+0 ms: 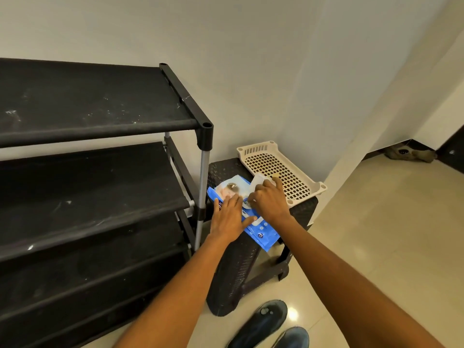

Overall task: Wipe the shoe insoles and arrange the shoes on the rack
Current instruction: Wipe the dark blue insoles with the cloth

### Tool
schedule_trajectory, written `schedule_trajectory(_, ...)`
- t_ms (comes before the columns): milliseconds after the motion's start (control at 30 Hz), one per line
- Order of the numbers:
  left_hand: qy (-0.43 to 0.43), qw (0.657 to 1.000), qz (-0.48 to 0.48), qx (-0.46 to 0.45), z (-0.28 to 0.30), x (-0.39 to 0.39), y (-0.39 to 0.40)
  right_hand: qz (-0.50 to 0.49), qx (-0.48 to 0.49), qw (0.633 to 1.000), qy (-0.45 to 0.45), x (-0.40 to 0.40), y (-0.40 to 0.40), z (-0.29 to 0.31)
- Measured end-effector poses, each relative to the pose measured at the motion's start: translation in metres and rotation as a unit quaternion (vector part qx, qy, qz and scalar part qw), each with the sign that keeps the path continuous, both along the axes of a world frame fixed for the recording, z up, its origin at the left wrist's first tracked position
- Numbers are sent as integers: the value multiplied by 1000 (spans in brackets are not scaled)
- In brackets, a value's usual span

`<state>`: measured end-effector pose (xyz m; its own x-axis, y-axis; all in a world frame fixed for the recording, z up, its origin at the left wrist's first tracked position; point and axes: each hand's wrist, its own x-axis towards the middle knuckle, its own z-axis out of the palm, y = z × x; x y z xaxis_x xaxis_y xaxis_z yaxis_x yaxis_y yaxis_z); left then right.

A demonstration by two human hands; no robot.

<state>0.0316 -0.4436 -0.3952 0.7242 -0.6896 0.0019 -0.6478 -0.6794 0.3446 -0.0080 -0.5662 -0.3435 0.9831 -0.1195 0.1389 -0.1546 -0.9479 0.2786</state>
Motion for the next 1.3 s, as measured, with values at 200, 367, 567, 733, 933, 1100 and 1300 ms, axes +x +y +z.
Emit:
schedule_trajectory(200,-81,992,-12,97,2,-1,-4,16,26,999,-12,-1,-4,-9)
schedule_trajectory(367,-69,991,-13,118,5,0,-7,-22,137,990,-26,2,-8,-6)
schedule_trajectory(567,-65,991,-13,114,8,-1,-7,-93,314,941,-87,-2,-9,-6)
schedule_trajectory(733,-68,994,-14,89,12,0,-7,-80,337,937,-48,-2,-13,-14)
schedule_trajectory(933,66,993,24,-96,11,-1,-7,-58,323,944,-32,0,-22,3)
schedule_trajectory(1100,62,990,44,-116,19,5,-8,-60,430,892,-129,-9,-20,11)
schedule_trajectory(1300,25,997,44,-54,14,-5,-11,-101,540,790,-272,-1,-11,25)
